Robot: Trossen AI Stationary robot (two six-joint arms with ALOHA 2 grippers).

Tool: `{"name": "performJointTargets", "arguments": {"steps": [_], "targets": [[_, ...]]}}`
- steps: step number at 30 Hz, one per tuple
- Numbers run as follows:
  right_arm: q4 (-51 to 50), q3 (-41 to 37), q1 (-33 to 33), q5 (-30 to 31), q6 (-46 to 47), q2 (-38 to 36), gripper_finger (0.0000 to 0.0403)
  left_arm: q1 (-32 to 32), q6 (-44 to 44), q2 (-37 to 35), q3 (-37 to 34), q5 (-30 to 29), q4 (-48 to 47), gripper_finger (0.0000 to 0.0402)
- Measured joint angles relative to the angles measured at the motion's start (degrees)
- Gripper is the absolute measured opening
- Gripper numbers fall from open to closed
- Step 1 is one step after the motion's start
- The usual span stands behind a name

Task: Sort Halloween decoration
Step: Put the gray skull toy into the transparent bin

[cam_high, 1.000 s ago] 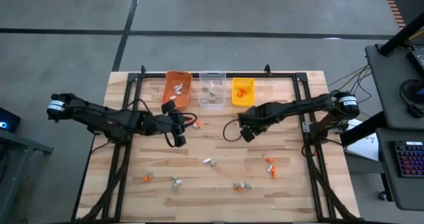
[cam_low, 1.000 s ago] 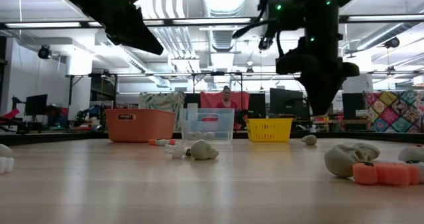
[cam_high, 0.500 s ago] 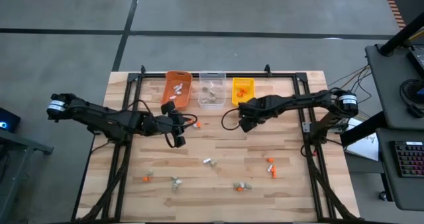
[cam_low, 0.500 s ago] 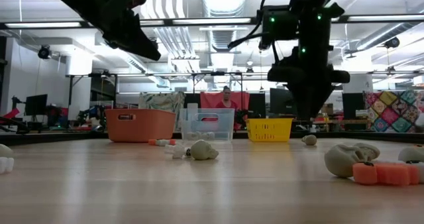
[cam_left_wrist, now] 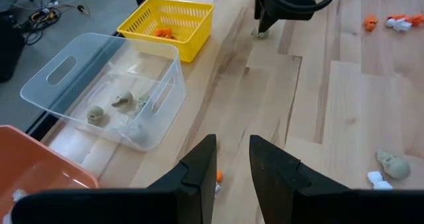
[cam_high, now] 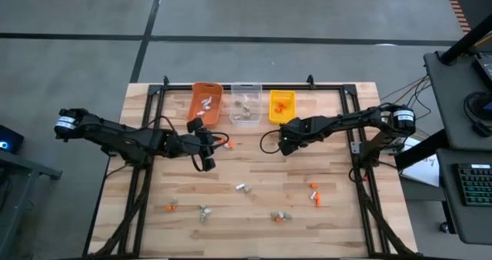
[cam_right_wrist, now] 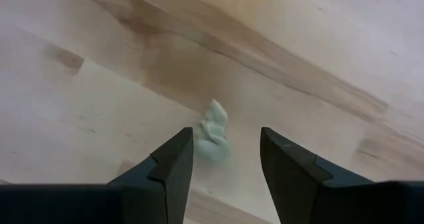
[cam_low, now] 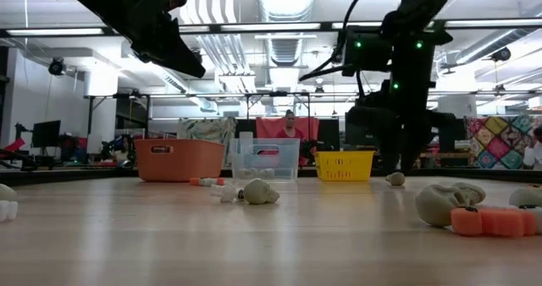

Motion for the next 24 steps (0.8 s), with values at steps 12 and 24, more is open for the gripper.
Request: {"name": "performJointTargets", "arguments": {"steps": [12, 24], "targets": [[5.7, -3.3, 0.0, 0.0, -0.8, 0.0, 0.0152, 0.0, -1.7, 0.0, 0.0, 0.0, 0.1, 0.0073], [8.3, -5.5, 0.0, 0.1, -3.9, -0.1, 0.0072, 0.0, -3.5, 0.0, 0.0, 0.0, 0.4, 0.0073]]}}
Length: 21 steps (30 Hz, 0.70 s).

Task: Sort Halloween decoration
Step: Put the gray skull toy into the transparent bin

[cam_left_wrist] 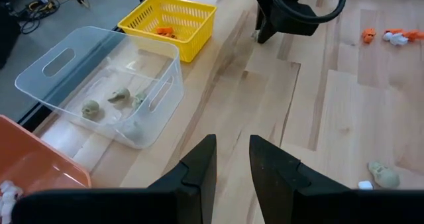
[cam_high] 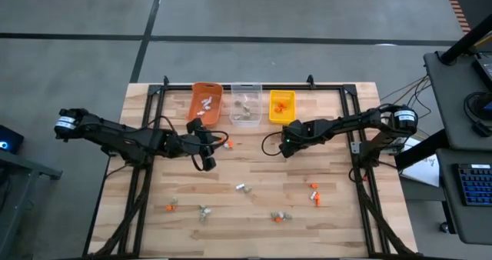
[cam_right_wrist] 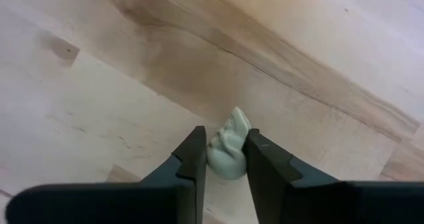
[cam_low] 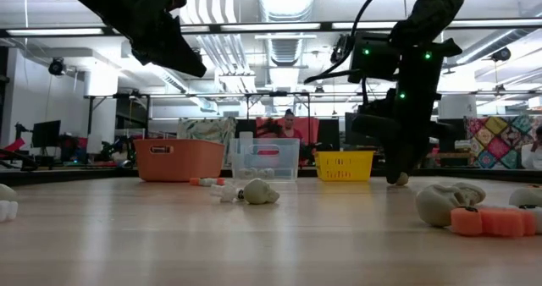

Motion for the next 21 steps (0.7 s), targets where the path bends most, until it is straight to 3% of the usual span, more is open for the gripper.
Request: {"name": "performJointTargets", "arguments": {"steps": [10, 21], "targets": [[-1.7, 0.1, 0.0, -2.8, -3.1, -2.5, 0.0053, -3.1, -2.0, 0.0, 0.0, 0.0, 0.4, 0.0073], [3.4, 2.2, 0.0, -7.4, -8.8, -15.1, 0.0053, -9.8, -2.1, -0.6, -0.3, -4.6, 4.8, 0.0073]]}}
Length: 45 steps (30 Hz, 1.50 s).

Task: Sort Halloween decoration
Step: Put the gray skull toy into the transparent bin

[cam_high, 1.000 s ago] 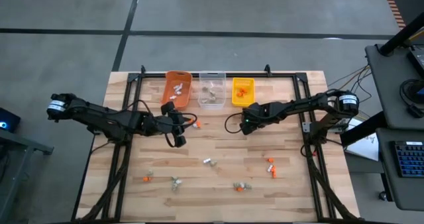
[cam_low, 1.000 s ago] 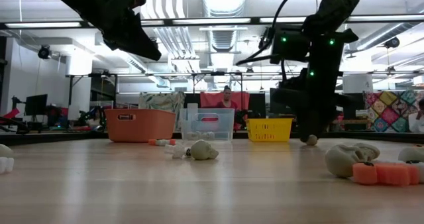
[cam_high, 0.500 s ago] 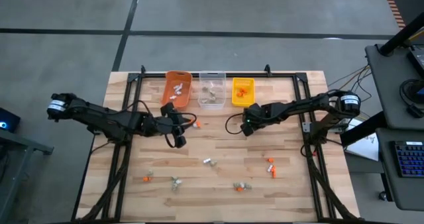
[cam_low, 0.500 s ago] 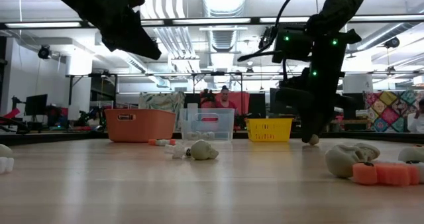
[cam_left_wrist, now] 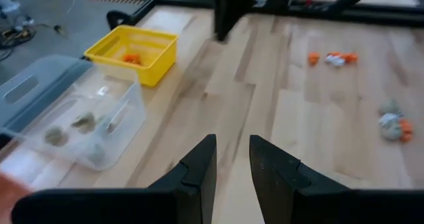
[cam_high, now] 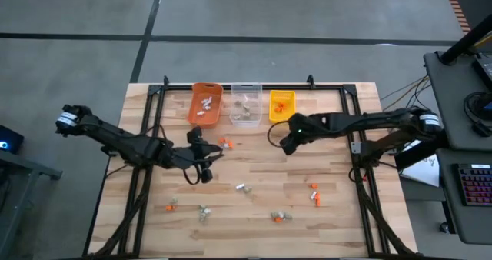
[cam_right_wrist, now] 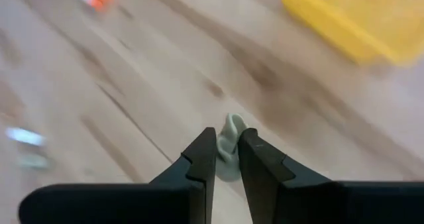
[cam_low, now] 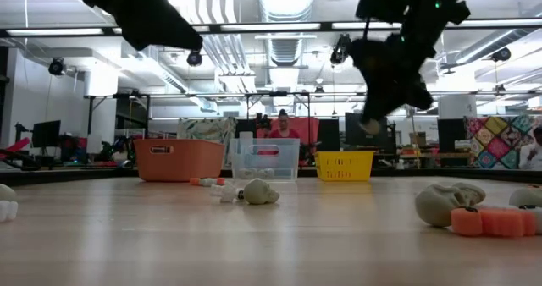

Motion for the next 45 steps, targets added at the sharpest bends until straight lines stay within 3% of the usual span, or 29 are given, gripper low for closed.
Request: {"name": "performJointTargets", "arguments": {"steps": [9, 14, 18, 24, 35, 45], "targets": [[24.8, 0.0, -0.7, 0.1, -9.0, -0.3, 0.0054, -1.4, 0.1, 0.0, 0.0, -0.4, 4.3, 0.0073], [42.6, 0.0, -2.4, 1.8, -14.2, 4.9, 0.0054, -1.4, 0.7, -0.4, 0.0, -2.9, 6.2, 0.0073], [47.9, 3.1, -5.3, 1.8, -17.2, 10.6, 0.0054, -1.4, 0.2, -1.7, 0.0, -3.5, 6.6, 0.0073], [44.1, 13.1, -10.4, 2.2, -22.3, 20.0, 0.0054, -2.8, -0.9, -4.2, 0.0, -3.5, 6.5, 0.0073], [13.5, 37.6, -18.1, 3.1, -30.6, 36.6, 0.0054, -7.1, -1.3, -6.8, 0.0, -3.5, 6.3, 0.0073], [4.1, 47.4, -19.3, 3.3, -33.3, 44.1, 0.0054, -7.6, -3.5, -6.4, 0.0, -3.5, 5.1, 0.0073]]}}
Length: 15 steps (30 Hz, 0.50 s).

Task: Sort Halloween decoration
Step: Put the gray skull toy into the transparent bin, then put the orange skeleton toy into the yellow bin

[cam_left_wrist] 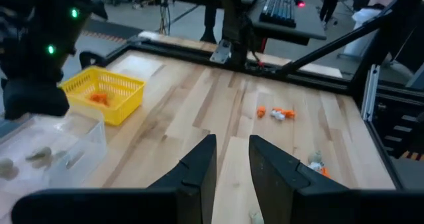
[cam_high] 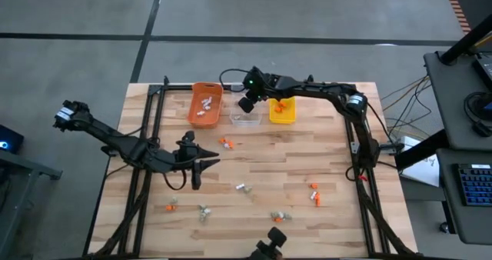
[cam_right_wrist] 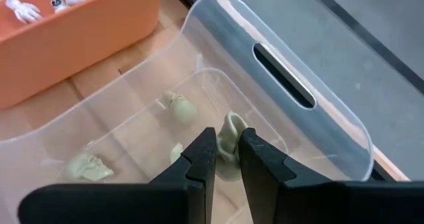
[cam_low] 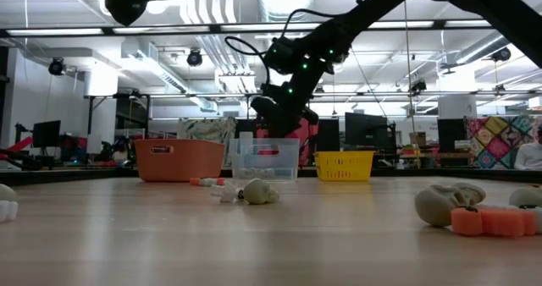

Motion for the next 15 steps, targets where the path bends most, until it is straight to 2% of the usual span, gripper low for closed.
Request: {"name": "performJointTargets", "arguments": {"steps": [5, 11, 15], "targets": [[-0.6, 0.6, 0.0, -0.1, 0.5, 0.1, 0.0068, 0.0, -3.6, 0.0, 0.0, -0.3, -2.8, 0.0073], [-1.0, 1.3, 0.0, -0.1, 0.3, 0.0, 0.0124, 0.0, -8.1, 0.1, 0.0, -0.5, -4.9, 0.0073], [-1.7, 1.3, 0.1, -0.4, 0.0, -1.1, 0.0151, 0.0, -14.8, 0.1, 0.0, 0.0, -8.7, 0.0073]]}}
